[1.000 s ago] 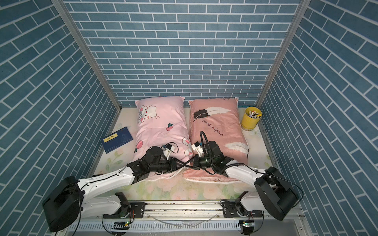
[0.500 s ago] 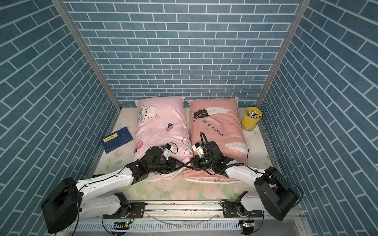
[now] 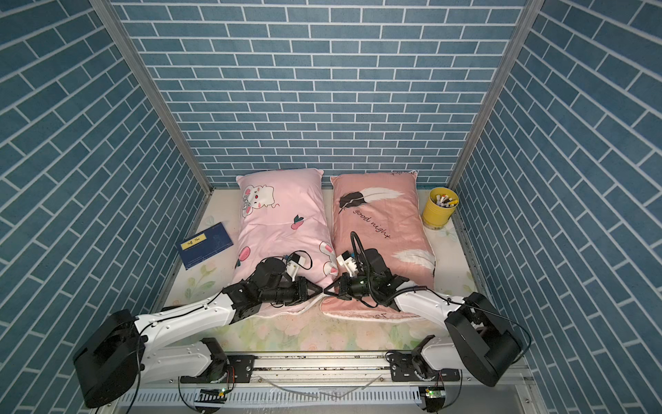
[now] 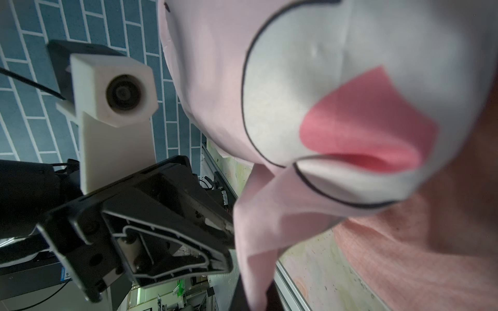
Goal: Zip up pillowcases
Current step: Zip the zipper on the pillowcase.
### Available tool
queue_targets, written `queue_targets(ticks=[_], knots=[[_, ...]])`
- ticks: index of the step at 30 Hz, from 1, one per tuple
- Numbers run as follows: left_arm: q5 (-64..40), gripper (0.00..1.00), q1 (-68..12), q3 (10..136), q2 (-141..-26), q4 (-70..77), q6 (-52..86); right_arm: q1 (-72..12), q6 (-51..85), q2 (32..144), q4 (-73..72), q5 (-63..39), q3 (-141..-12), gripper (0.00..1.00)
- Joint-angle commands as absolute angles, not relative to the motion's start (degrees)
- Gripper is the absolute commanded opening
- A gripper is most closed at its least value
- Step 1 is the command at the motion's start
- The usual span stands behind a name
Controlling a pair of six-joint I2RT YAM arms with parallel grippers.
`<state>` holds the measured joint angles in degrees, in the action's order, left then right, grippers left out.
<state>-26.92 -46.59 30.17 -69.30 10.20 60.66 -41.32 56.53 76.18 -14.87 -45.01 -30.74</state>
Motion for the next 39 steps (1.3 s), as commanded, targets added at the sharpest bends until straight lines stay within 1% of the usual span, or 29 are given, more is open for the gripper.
queue_targets(ticks=[1,4,6,12,19,23,27,39], knots=[[-27.2,0.18,-47.3,30.3,-70.2,10.6,60.2,-41.4,55.5,75.9,-14.8,-44.3,-31.2,0.0],[-27.2,0.18,-47.5,30.4,-70.7,10.7,60.2,-41.4,55.5,75.9,-14.9,-44.3,-31.3,0.0],[-27.2,0.15,-47.5,30.4,-70.9,10.8,60.2,-41.5,55.5,75.9,-14.9,-44.3,-31.2,0.0],[-27.0,0.12,-47.5,30.5,-71.0,10.3,60.0,-41.4,55.5,75.8,-14.9,-44.4,-31.1,0.0],[-26.6,0.05,-47.5,30.6,-71.0,9.2,59.5,-41.4,55.5,75.6,-14.8,-44.3,-31.0,0.0],[-25.9,0.0,-47.5,31.2,-70.4,6.5,58.2,-41.4,54.4,74.6,-11.8,-43.5,-31.3,0.0],[-25.1,0.0,-47.5,32.3,-69.3,2.2,56.5,-41.4,50.9,73.1,-4.6,-41.7,-33.1,0.0],[-24.5,0.0,-47.5,35.8,-68.8,-7.0,52.3,-41.4,47.5,72.8,2.8,-38.9,-36.9,0.0]])
